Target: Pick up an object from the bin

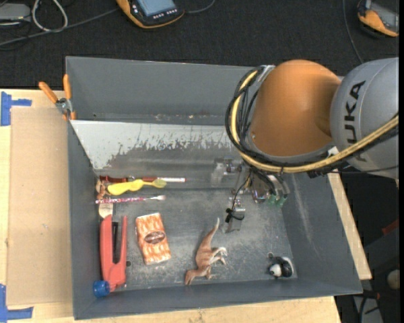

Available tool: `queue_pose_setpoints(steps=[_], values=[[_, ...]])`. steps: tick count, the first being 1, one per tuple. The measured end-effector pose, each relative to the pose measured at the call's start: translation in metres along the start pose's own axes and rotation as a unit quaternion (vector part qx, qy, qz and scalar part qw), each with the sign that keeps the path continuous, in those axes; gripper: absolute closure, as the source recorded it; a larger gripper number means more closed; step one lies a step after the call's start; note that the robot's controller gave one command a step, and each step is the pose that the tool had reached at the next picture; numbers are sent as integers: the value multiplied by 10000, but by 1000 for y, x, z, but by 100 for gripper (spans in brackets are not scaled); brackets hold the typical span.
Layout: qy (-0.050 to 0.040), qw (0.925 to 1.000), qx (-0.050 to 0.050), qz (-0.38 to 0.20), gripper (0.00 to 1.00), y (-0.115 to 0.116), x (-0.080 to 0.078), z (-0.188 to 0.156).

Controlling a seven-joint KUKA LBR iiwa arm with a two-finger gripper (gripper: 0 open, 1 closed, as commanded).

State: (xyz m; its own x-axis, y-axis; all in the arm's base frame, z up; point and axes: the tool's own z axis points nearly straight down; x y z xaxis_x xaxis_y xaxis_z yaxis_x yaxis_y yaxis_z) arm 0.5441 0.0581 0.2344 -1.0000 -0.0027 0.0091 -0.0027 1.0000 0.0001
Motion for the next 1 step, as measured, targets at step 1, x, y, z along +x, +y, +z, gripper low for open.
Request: queue_pose_setpoints(steps=[1], values=[[-40,10000,-3,9,0,0,-1,-4]])
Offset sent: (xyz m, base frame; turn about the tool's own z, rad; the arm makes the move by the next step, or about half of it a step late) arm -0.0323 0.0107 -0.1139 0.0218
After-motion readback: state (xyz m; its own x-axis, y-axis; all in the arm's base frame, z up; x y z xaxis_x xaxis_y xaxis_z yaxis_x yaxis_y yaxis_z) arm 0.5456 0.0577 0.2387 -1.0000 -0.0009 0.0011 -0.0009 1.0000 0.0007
